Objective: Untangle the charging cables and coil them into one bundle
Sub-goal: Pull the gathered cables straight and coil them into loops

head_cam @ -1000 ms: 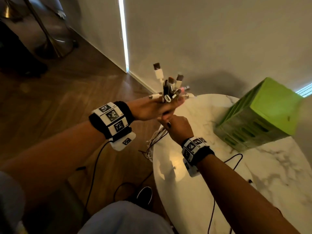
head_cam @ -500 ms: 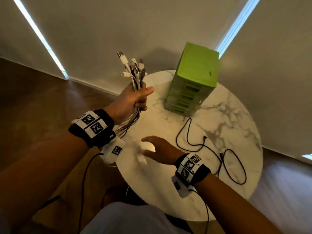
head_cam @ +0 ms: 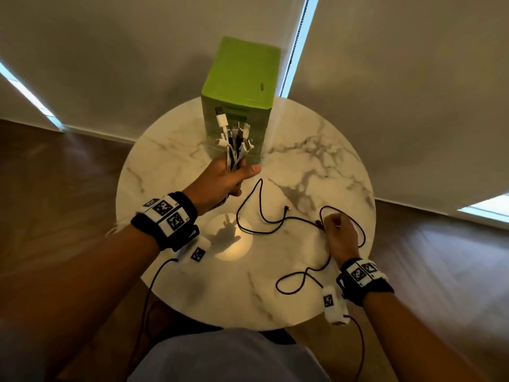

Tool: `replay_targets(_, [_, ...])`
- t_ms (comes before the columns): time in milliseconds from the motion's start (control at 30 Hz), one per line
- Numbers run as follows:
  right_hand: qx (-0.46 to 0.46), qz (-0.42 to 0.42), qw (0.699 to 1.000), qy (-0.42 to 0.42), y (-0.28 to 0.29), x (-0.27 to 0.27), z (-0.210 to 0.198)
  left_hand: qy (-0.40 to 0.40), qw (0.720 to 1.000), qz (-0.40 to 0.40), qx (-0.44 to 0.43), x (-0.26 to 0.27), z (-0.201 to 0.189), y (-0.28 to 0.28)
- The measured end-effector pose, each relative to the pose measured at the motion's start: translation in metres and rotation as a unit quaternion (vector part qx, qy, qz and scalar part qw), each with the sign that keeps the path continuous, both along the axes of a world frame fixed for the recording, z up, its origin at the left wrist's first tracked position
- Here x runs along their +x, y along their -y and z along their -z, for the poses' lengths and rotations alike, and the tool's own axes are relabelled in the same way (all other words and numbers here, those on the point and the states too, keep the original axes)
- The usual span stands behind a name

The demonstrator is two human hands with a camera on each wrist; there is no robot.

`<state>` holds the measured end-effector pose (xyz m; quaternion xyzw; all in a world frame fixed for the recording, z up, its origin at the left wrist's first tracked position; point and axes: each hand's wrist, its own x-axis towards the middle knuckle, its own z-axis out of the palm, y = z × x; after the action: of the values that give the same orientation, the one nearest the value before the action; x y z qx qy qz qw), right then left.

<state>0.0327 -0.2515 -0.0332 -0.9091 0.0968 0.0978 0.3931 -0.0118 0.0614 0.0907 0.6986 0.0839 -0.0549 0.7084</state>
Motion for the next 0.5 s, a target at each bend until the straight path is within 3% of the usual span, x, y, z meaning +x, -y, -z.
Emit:
replay_targets(67, [-0.033, 0.007, 0.998, -0.058, 0.012, 0.005, 0.016, -0.003, 1.0, -0.001, 0.021, 0.0, 0.002, 0.011])
replay_targets(167, [-0.103, -0.061, 0.981, -0.152, 0.021, 0.008, 0.041, -0.009, 0.999, -0.009, 0.041, -0.004, 0.002, 0.022])
replay_targets(367, [-0.173, -0.215, 0.953, -0.123, 0.01, 0.023, 0.06, -0.036, 0.996, -0.048, 0.061, -0.016, 0.002, 0.036])
replay_targets(500, [-0.235, -0.26, 0.935, -0.046, -0.013, 0.029, 0.04, -0.036, 0.995, -0.056, 0.079, -0.022, 0.001, 0.047])
